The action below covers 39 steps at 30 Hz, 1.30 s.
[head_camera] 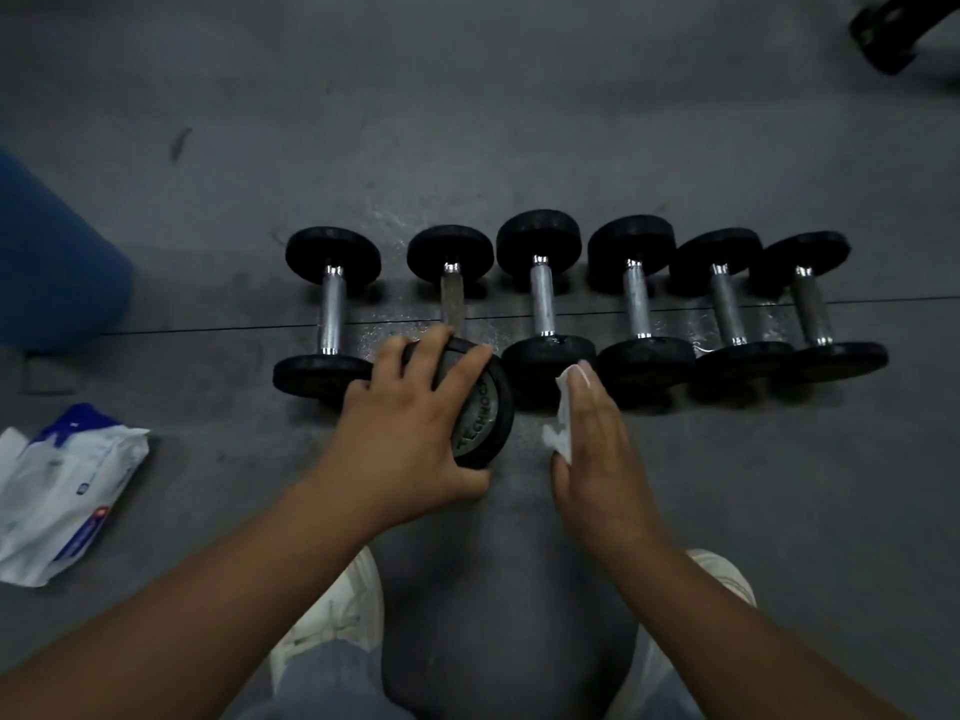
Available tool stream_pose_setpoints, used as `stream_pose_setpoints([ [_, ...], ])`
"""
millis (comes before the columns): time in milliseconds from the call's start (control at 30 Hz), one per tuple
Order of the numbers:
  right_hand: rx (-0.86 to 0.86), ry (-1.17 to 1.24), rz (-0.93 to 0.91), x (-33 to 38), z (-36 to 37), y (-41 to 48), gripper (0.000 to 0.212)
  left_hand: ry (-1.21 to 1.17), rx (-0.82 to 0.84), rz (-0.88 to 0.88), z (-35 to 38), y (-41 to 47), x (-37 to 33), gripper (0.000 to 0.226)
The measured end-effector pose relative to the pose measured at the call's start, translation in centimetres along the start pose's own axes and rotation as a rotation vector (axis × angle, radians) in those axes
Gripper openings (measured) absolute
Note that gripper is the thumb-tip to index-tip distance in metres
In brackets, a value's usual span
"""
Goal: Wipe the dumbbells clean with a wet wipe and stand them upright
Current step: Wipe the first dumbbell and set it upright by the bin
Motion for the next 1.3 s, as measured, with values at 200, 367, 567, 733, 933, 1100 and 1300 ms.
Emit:
stream_pose_setpoints([
  [200, 0.051, -0.295, -0.006, 3.0, -2.9, 0.5, 0.081, 0.145, 0.133, 0.014, -1.0, 0.8, -0.2, 0.125],
  [367, 0.097, -0.451, -0.011, 4.6, -4.2, 0.5, 0.086, 0.206, 0.246, 0.087, -1.9, 1.5, -0.7, 0.13],
  [567, 0.094, -0.379, -0.052, 4.1, -1.6, 0.9, 0.079, 0.082, 0.162, 0.123, -1.1, -0.5, 1.4, 0.12],
  [733, 0.058, -0.309, -0.192, 8.5, 0.6, 3.6, 0.079, -0.086, 0.128, 0.052, -1.7, -4.9, 6.2, 0.114],
  [933, 0.076, -0.287, -0.347, 17.0, 3.1, 9.0, 0.09, -0.162, 0.084, -0.123, -3.7, -11.2, 14.7, 0.112],
  [1100, 0.104, -0.354, -0.459, 22.2, 6.3, 13.6, 0.084, -0.192, 0.029, -0.313, -5.7, -13.2, 22.9, 0.116],
  [1300, 0.208, -0.478, -0.468, 25.4, 9.6, 17.1, 0.096, -0.162, -0.085, -0.362, -8.0, -10.9, 28.6, 0.112],
])
Point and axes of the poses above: each hand's wrist, its own y-axis towards the middle knuckle, its own z-axis out of the palm, x = y × z, the point moved 6 cm from there along y, towards the middle knuckle, and after that the axes turned 12 degrees about x, right-handed, at the moved point
